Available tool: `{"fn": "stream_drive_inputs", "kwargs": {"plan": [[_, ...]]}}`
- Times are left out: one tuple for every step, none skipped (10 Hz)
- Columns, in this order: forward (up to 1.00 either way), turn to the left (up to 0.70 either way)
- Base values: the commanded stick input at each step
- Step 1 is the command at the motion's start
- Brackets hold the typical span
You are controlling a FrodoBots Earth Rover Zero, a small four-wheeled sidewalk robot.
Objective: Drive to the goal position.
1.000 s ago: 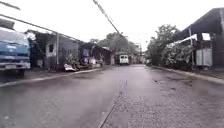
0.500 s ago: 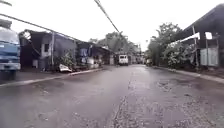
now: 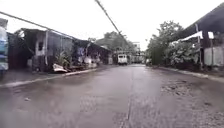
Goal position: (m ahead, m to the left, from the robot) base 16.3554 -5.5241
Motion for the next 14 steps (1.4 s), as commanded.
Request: {"fn": "stream_drive_inputs", "kwargs": {"plan": [[1.0, 0.03], [1.0, 0.17], [1.0, 0.09], [1.0, 0.18], [1.0, 0.0], [1.0, 0.07], [1.0, 0.18], [1.0, 0.0], [1.0, 0.0], [1.0, 0.0], [1.0, 0.0], [1.0, 0.0], [1.0, 0.0], [1.0, 0.0]]}}
